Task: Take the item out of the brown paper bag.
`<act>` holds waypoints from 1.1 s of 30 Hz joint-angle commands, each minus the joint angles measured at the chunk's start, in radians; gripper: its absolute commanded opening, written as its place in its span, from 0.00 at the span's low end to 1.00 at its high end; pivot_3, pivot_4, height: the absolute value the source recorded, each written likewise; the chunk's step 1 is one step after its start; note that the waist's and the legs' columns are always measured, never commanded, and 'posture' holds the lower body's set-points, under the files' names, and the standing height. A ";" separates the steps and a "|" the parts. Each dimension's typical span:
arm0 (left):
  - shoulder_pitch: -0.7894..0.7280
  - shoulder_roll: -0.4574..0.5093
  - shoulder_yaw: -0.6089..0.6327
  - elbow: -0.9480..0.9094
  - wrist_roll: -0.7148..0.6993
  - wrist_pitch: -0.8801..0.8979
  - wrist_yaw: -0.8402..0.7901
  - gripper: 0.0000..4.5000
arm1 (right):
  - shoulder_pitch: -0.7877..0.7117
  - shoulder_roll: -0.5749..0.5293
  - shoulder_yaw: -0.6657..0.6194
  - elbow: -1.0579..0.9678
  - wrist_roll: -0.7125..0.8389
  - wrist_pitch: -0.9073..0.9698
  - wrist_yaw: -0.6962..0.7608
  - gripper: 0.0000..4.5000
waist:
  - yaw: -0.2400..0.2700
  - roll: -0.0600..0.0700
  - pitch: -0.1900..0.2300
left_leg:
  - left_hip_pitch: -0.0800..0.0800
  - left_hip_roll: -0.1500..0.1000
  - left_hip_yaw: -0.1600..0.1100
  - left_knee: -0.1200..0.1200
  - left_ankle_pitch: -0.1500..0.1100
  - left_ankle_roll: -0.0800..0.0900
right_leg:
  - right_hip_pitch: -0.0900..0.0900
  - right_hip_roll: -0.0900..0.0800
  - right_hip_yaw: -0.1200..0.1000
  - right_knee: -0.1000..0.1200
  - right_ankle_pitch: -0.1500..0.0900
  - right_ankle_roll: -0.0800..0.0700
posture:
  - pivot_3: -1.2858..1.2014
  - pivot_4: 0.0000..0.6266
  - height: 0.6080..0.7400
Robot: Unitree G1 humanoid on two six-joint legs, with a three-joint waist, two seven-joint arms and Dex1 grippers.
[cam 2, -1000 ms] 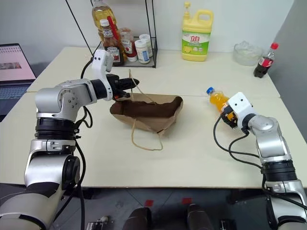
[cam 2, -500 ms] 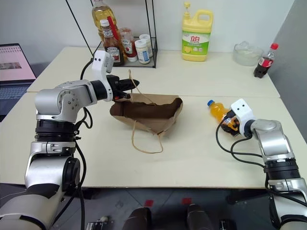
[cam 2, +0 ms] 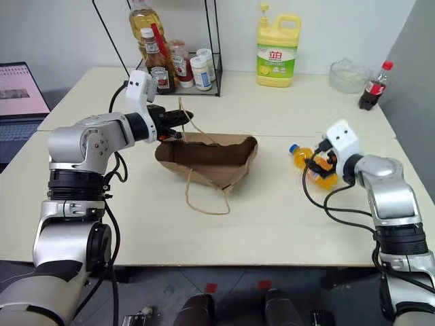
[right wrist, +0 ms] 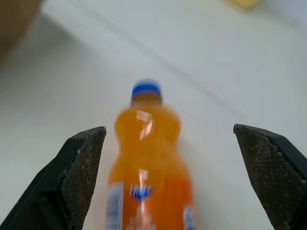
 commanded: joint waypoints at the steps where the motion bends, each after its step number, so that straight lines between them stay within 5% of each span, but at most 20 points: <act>1: -0.044 0.022 0.032 0.040 0.018 -0.072 -0.001 0.09 | -0.009 0.037 -0.046 -0.066 0.020 -0.004 -0.074 1.00 | 0.001 0.000 0.000 | 0.000 0.000 0.000 0.000 0.000 0.000 | 0.000 0.000 0.000 0.000 0.000 0.000 | 0.52 0.24 1.00; 15: -0.136 0.048 0.064 0.205 0.052 -0.179 0.013 0.99 | 0.033 0.106 -0.022 -0.094 0.019 -0.059 -0.165 1.00 | 0.000 0.000 0.000 | 0.000 0.000 0.000 0.000 0.000 0.000 | 0.000 0.000 0.000 0.000 0.000 0.000 | 0.52 0.24 1.00; 22: -0.128 0.080 0.103 0.162 0.034 -0.168 0.010 0.99 | 0.039 0.136 -0.018 -0.116 0.025 -0.094 -0.196 1.00 | -0.001 0.000 0.000 | 0.000 0.000 0.000 0.000 0.000 0.000 | 0.000 0.000 0.000 0.000 0.000 0.000 | 0.52 0.24 1.00; 30: 0.321 0.131 0.138 -0.360 0.082 -0.264 0.055 0.99 | 0.204 0.203 -0.027 -0.336 0.061 -0.076 -0.228 1.00 | -0.001 0.000 0.000 | 0.000 0.001 0.000 -0.002 0.000 -0.001 | 0.000 0.000 0.000 0.001 0.000 0.000 | 0.52 0.24 1.00; 33: 0.510 0.077 0.228 -0.520 0.057 -0.244 0.150 0.99 | 0.310 0.231 -0.009 -0.439 0.056 -0.086 -0.255 1.00 | 0.004 0.000 -0.001 | 0.001 0.001 0.000 -0.002 0.001 -0.001 | 0.001 0.000 0.000 0.001 0.000 0.000 | 0.52 0.24 1.00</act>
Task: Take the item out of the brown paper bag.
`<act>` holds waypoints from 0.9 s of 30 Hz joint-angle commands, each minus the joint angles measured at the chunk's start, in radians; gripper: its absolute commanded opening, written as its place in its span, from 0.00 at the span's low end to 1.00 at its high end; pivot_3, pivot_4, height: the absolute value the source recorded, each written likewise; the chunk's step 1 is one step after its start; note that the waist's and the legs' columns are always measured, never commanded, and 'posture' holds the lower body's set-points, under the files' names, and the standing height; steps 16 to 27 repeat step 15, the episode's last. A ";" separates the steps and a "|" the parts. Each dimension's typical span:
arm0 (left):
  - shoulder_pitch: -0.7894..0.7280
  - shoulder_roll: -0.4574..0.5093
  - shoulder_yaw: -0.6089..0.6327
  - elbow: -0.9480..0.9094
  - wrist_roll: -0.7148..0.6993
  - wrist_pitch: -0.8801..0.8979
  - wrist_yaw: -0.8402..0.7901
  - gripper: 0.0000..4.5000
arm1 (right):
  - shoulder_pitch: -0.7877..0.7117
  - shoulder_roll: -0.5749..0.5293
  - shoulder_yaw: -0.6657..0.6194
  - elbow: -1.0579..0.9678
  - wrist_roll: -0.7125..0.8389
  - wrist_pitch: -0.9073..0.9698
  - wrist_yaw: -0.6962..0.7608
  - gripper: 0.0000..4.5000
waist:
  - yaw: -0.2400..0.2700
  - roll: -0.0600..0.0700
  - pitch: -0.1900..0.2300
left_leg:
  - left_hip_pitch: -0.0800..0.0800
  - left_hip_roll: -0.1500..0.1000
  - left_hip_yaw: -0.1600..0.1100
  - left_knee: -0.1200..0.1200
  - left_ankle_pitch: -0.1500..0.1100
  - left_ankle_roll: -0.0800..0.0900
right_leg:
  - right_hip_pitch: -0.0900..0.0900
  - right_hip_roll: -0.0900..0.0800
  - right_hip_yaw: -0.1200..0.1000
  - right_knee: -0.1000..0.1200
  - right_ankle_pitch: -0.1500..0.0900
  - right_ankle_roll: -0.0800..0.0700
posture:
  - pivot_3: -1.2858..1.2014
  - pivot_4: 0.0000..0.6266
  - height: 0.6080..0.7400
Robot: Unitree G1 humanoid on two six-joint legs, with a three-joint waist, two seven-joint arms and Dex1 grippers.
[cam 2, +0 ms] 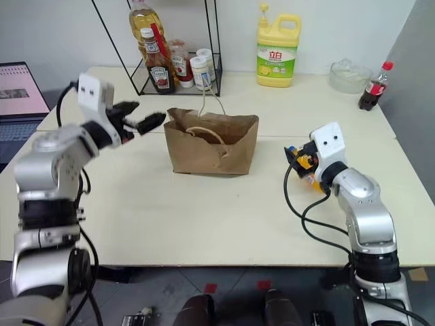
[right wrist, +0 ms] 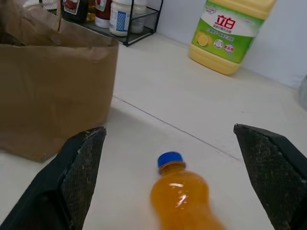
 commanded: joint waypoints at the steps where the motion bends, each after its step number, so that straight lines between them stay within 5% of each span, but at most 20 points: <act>1: 0.139 -0.041 0.109 -0.202 -0.013 -0.010 0.106 0.99 | 0.083 0.025 0.003 -0.133 -0.002 -0.022 -0.040 1.00 | 0.004 0.000 0.000 | 0.000 0.000 0.000 0.000 0.000 0.000 | 0.000 0.000 0.000 -0.001 0.000 0.000 | 0.52 0.24 1.00; 7: 0.483 -0.189 0.099 -0.451 0.042 -0.011 0.266 0.99 | 0.287 0.113 0.036 -0.200 -0.036 -0.028 -0.141 1.00 | 0.017 -0.003 -0.002 | 0.002 0.000 0.000 0.000 -0.002 0.003 | 0.003 0.000 0.000 -0.001 0.000 0.000 | 0.52 0.24 1.00; 13: 0.646 -0.362 -0.038 -0.460 0.121 -0.065 0.386 0.99 | 0.346 0.188 0.045 -0.168 -0.047 0.001 -0.208 1.00 | 0.023 -0.004 -0.004 | 0.006 0.000 -0.001 0.000 -0.002 0.004 | 0.007 0.000 0.000 -0.001 0.000 0.000 | 0.52 0.24 1.00; 27: 0.665 -0.397 -0.081 -0.451 0.141 -0.087 0.402 0.99 | 0.350 0.208 0.035 -0.161 -0.040 0.007 -0.228 1.00 | 0.023 -0.004 -0.004 | 0.006 -0.001 -0.001 0.000 -0.002 0.004 | 0.007 0.000 0.000 -0.002 0.000 0.000 | 0.52 0.24 1.00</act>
